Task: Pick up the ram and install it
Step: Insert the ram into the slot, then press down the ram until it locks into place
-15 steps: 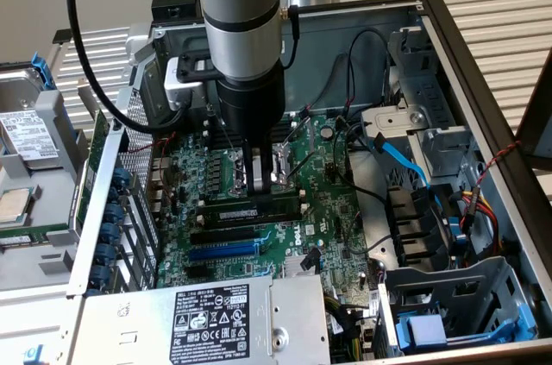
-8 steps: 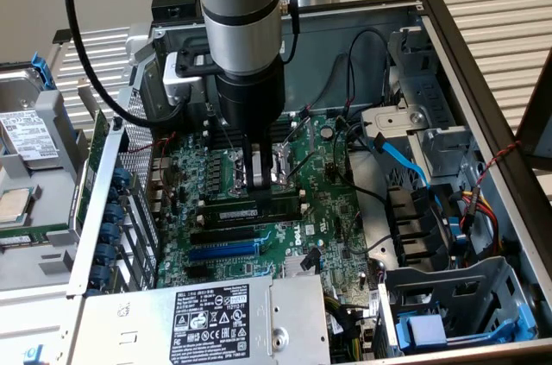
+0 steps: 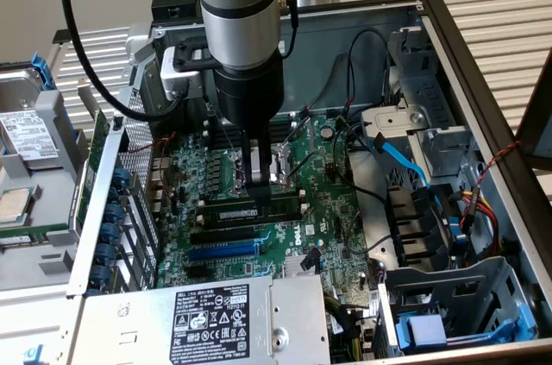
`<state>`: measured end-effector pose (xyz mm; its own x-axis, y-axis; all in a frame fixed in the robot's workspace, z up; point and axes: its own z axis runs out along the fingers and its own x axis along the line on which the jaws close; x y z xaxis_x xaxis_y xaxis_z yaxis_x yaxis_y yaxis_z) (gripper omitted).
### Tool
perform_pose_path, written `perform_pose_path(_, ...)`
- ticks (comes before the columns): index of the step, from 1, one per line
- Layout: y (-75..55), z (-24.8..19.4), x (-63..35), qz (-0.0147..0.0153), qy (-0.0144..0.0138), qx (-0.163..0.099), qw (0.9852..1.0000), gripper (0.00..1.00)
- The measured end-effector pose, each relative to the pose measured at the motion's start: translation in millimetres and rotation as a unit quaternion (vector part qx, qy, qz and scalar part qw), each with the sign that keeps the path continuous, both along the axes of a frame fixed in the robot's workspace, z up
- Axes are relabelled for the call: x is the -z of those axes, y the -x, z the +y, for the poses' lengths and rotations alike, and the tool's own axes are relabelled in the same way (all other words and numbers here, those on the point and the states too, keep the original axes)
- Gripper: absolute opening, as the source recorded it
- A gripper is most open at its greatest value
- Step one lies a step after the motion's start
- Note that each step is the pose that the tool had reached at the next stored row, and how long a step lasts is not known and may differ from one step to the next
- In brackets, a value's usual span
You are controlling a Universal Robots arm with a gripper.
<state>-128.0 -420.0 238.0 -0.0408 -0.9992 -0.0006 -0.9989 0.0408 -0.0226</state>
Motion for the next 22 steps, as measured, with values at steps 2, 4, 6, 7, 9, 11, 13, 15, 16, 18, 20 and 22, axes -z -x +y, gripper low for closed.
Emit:
perform_pose_path(2,0.1,0.0,-1.0,0.0,-0.0001,0.0,1.0,0.27)
perform_pose_path(4,0.1,0.1,-1.8,-0.0001,-0.0002,0.0,1.0,0.27)
perform_pose_path(6,0.1,0.1,-1.9,-0.0001,-0.0003,0.0,1.0,0.27)
perform_pose_path(7,0.5,0.0,-2.0,-0.0001,-0.0002,0.0,1.0,0.27)
perform_pose_path(9,0.5,0.0,-3.0,0.0001,0.0,0.0,1.0,0.27)
perform_pose_path(11,0.5,0.0,-4.0,0.0,-0.0001,0.0,1.0,0.27)
perform_pose_path(13,0.8,0.0,-5.0,0.0,-0.0002,0.0,1.0,0.27)
perform_pose_path(15,2.2,0.0,-5.5,0.0001,-0.0002,0.0,1.0,0.27)
perform_pose_path(16,2.5,0.0,-6.0,0.0006,-0.0001,0.0,1.0,0.27)
perform_pose_path(18,3.7,0.0,-6.4,0.0018,-0.0002,0.0,1.0,0.27)
perform_pose_path(20,5.2,0.0,-7.1,0.0037,-0.0001,0.0,1.0,0.27)
perform_pose_path(22,6.4,0.1,-7.2,0.0061,-0.0002,0.0,1.0,0.27)
